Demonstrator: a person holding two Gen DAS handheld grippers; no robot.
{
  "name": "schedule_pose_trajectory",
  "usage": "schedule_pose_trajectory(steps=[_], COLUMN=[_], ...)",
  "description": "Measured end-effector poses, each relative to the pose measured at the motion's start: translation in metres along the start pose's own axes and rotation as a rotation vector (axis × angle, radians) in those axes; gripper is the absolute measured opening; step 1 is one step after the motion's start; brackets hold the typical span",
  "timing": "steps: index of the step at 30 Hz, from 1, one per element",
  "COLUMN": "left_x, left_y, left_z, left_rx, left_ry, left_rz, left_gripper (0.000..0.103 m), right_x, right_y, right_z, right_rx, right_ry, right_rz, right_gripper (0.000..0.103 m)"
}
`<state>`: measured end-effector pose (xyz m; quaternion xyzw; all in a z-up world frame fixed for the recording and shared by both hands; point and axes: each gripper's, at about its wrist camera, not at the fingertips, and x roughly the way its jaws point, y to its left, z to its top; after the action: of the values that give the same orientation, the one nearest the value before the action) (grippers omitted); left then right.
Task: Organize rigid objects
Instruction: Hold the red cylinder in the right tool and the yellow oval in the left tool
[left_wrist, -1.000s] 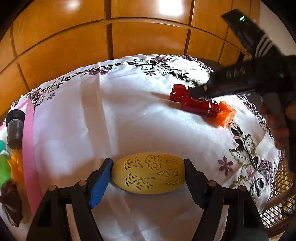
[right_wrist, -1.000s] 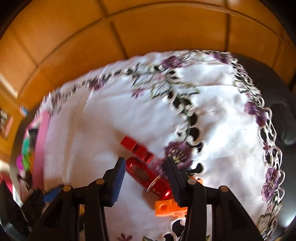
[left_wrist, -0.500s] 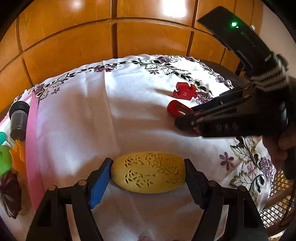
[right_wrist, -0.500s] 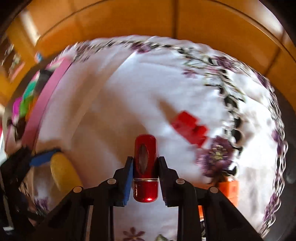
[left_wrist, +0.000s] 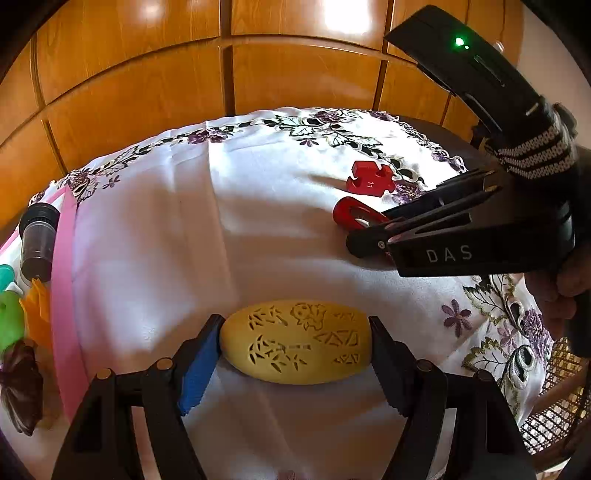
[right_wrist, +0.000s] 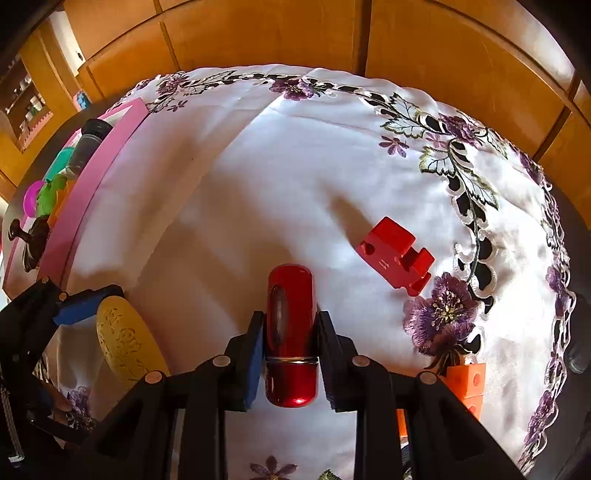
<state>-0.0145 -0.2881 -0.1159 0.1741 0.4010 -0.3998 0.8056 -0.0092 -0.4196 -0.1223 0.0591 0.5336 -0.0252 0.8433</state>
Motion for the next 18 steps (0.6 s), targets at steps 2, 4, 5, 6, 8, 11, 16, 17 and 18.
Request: schedule_pose_trajectory(steps=[2, 4, 5, 6, 8, 11, 16, 17, 18], left_x=[-0.0003, -0.0003, -0.0004, -0.0003, -0.0002, -0.0001, 0.0000, 0.0000, 0.0000], left_y=[0.0004, 0.0004, 0.0005, 0.0004, 0.0003, -0.0002, -0.0003, -0.0004, -0.0003], left_z=[-0.0001, -0.0004, -0.0006, -0.0006, -0.0008, -0.0010, -0.0015, -0.0015, -0.0016], left_rx=[0.001, 0.004, 0.004, 0.005, 0.005, 0.009, 0.010, 0.010, 0.010], left_ry=[-0.001, -0.002, -0.002, -0.002, -0.003, -0.004, -0.004, -0.004, -0.004], left_rz=[0.000, 0.002, 0.002, 0.002, 0.002, 0.005, 0.005, 0.005, 0.006], left_gripper=[0.076, 0.076, 0.076, 0.076, 0.076, 0.076, 0.076, 0.076, 0.076], right_x=[0.0006, 0.0009, 0.0006, 0.0008, 0.0007, 0.0012, 0.0018, 0.0016, 0.0014], right_y=[0.0016, 0.0024, 0.0023, 0.0027, 0.0042, 0.0057, 0.0058, 0.0060, 0.0065], right_z=[0.0004, 0.0005, 0.0002, 0.0003, 0.0002, 0.0001, 0.0001, -0.0002, -0.0006], right_rx=[-0.011, -0.016, -0.018, -0.021, -0.031, -0.043, -0.045, -0.046, -0.049], right_ry=[-0.002, -0.004, -0.004, -0.005, -0.006, -0.008, -0.010, -0.011, -0.013], right_rz=[-0.008, -0.012, -0.013, -0.016, -0.024, -0.033, -0.036, -0.037, -0.039], right_gripper=[0.026, 0.026, 0.026, 0.026, 0.026, 0.026, 0.026, 0.026, 0.026])
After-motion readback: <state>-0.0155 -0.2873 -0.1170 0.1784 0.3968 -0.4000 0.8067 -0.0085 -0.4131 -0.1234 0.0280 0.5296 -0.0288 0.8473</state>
